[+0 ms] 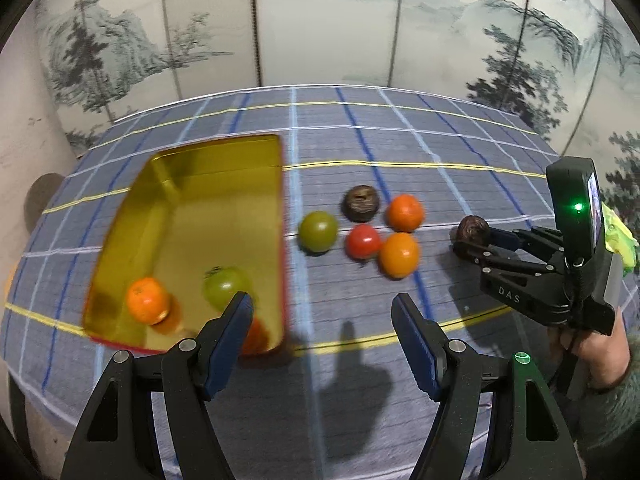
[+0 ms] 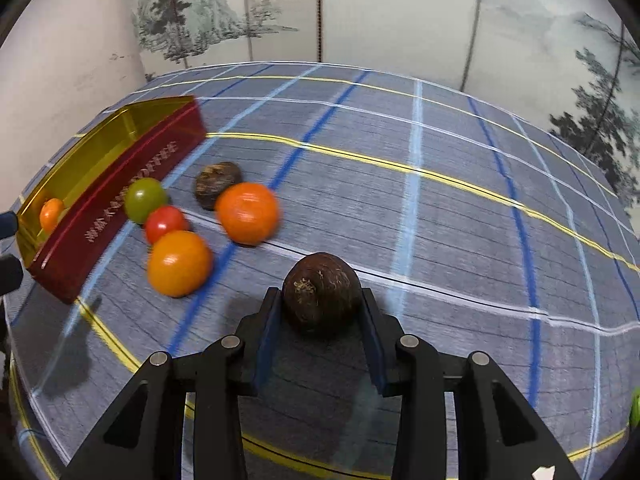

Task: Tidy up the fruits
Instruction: 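Grasp the large orange fruit with the left tool while the right holds the brown fruit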

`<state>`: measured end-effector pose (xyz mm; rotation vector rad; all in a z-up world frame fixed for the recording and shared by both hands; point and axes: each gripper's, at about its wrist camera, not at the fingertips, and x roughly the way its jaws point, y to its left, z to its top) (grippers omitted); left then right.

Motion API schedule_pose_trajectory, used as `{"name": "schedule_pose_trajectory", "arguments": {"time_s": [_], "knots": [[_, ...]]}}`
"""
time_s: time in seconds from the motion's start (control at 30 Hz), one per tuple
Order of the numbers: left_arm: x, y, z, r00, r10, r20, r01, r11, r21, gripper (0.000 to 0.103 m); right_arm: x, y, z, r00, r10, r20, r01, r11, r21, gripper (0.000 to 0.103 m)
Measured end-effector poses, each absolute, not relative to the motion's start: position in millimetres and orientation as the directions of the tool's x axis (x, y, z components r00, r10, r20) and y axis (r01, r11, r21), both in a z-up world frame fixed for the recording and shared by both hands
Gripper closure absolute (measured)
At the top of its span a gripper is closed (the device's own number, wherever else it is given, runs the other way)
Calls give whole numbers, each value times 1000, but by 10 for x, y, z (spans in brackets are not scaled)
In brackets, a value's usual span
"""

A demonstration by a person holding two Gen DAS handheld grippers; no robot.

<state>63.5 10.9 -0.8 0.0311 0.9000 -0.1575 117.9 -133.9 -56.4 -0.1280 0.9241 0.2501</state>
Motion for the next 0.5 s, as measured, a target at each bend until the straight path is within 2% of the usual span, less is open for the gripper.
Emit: {"name": "schedule_pose_trajectory", "arguments": {"time_s": [0.5], "knots": [[1055, -352, -297, 536, -189, -822, 201, 975, -93, 32, 1273, -2233, -564, 607, 59, -792, -96, 995, 1, 68]]}}
